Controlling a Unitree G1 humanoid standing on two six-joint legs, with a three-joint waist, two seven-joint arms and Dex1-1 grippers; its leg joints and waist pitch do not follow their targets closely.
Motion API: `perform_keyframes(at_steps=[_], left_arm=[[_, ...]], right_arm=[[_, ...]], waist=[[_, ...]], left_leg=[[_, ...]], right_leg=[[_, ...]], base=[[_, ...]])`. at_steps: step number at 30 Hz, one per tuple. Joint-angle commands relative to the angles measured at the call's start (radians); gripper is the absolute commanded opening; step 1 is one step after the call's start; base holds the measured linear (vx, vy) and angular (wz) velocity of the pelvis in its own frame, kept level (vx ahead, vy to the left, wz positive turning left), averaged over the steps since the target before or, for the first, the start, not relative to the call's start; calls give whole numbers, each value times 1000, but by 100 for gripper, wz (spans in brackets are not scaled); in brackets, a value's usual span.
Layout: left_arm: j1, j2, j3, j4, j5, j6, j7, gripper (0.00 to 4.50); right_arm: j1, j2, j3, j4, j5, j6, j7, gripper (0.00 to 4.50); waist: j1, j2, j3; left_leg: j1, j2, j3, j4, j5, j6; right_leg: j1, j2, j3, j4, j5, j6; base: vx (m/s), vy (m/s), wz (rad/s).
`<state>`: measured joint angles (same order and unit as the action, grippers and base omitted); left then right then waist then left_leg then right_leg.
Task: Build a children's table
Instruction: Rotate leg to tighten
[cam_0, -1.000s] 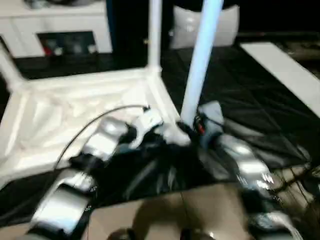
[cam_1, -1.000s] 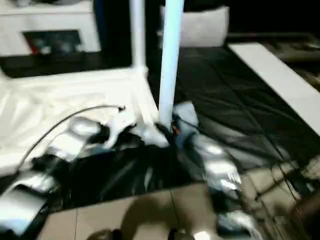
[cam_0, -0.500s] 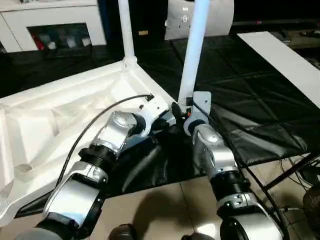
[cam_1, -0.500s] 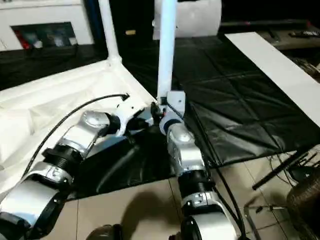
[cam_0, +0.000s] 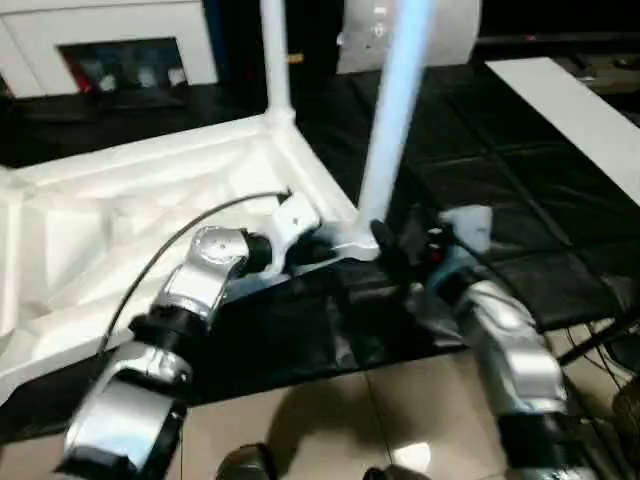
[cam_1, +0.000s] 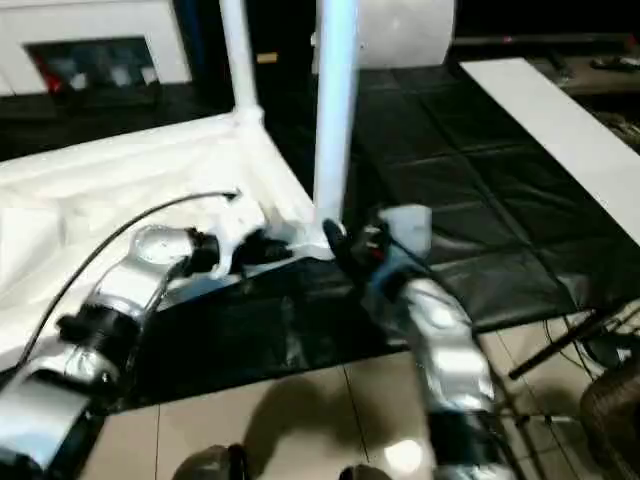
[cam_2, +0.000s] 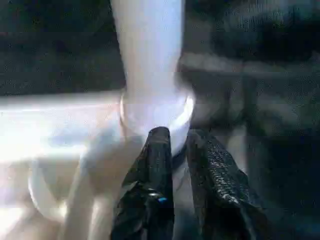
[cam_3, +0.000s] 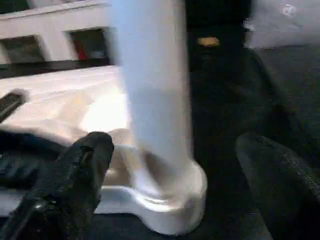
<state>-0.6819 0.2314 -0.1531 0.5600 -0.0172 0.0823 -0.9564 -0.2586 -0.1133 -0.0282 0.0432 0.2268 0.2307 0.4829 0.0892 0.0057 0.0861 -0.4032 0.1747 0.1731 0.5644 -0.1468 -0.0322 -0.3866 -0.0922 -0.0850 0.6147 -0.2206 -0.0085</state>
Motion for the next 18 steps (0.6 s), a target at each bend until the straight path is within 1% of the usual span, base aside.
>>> perform_keyframes(at_steps=[1,2,3,4,5,6,7,8,9,10,11,12,13,14,15,16,17,18], left_arm=[[26,19,18,-68,-31,29,-10,94],[41,28,23,-98,-37,45,-10,99],[65,42,35,-149,-44,85,-7,98],[114,70,61,-241,-46,158,7,101],[122,75,65,-255,-46,169,10,127],[180,102,97,-357,-58,263,26,138],[225,128,112,-428,-67,317,28,138],[225,128,112,-428,-67,317,28,141],[300,167,136,-538,-90,395,30,144],[303,169,137,-542,-91,398,30,154],[365,199,158,-624,-111,458,25,170],[411,221,174,-684,-128,503,21,180],[474,248,198,-768,-153,576,19,182],[533,277,212,-843,-169,644,11,182],[573,297,219,-893,-177,689,5,182],[619,316,223,-949,-175,738,3,182],[619,316,223,-949,-175,738,3,212],[643,326,224,-980,-171,765,3,212]], right_arm=[[13,-12,13,-58,22,20,30,450],[13,-13,18,-71,25,28,35,450],[10,-13,28,-85,27,35,44,450],[0,-6,45,-97,31,50,51,450],[-2,-5,48,-98,32,52,53,450],[-12,2,63,-107,33,65,52,450],[-20,7,73,-111,38,82,50,450],[-20,7,73,-111,38,82,50,450],[-27,10,86,-118,45,103,47,450],[-27,10,86,-118,45,104,47,450],[-36,12,99,-112,45,122,51,450],[-42,13,109,-107,44,135,54,450],[-59,18,127,-81,31,142,57,450],[-82,25,143,-49,21,159,60,450],[-100,30,156,-22,12,174,62,450],[-130,38,173,23,-10,182,60,450],[-130,38,173,23,-10,182,60,450],[-147,44,183,50,-24,187,58,450]], waist=[[2,-6,-74],[2,-5,-72],[-2,-3,-72],[-3,-3,-71],[-5,-2,-74],[-11,3,-72],[-13,3,-72],[-15,4,-71],[-16,5,-69],[-15,8,-70],[-15,8,-70],[-17,10,-69],[-21,10,-67],[-22,5,-63],[-26,6,-63],[-26,9,-60],[-26,9,-60],[-24,11,-58]], left_leg=[[27,62,-15,-54,-139,107],[27,62,-15,-57,-154,98],[27,64,-17,-60,-162,85],[26,63,-16,-60,-163,81],[28,65,-17,-60,-162,75],[30,63,-16,-60,-170,65],[29,64,-16,-61,-160,61],[28,63,-17,-61,-158,60],[31,59,-13,-60,-166,56],[30,63,-16,-63,-163,51],[30,63,-16,-63,-163,51],[34,63,-16,-65,-170,39],[31,62,-17,-68,-183,29],[30,59,-14,-70,-194,29],[31,58,-15,-70,-208,19],[35,56,-12,-71,-230,12],[35,56,-12,-71,-230,12],[39,58,-13,-72,-264,-11]], right_leg=[[47,-73,54,-57,53,-262],[46,-73,55,-60,21,-255],[48,-72,55,-60,0,-247],[46,-70,55,-61,-9,-242],[46,-69,55,-57,-4,-243],[41,-66,56,-59,-16,-243],[42,-65,56,-56,-12,-246],[41,-64,56,-56,-15,-246],[37,-60,58,-61,-32,-241],[38,-59,57,-59,-29,-239],[38,-59,57,-59,-29,-239],[35,-55,56,-56,-30,-238],[36,-54,55,-54,-41,-237],[33,-51,56,-61,-62,-231],[33,-53,57,-59,-81,-236],[27,-50,60,-67,-123,-227],[27,-50,60,-67,-123,-227],[24,-51,63,-70,-165,-217]], base=[[0,0,0],[0,0,0],[0,0,0],[0,0,0],[0,0,0],[0,0,0],[0,0,0],[0,0,0],[0,0,0],[0,0,0],[0,0,0],[0,0,0],[0,0,0],[0,0,0],[0,0,0],[0,0,0],[0,0,0],[0,0,0]])
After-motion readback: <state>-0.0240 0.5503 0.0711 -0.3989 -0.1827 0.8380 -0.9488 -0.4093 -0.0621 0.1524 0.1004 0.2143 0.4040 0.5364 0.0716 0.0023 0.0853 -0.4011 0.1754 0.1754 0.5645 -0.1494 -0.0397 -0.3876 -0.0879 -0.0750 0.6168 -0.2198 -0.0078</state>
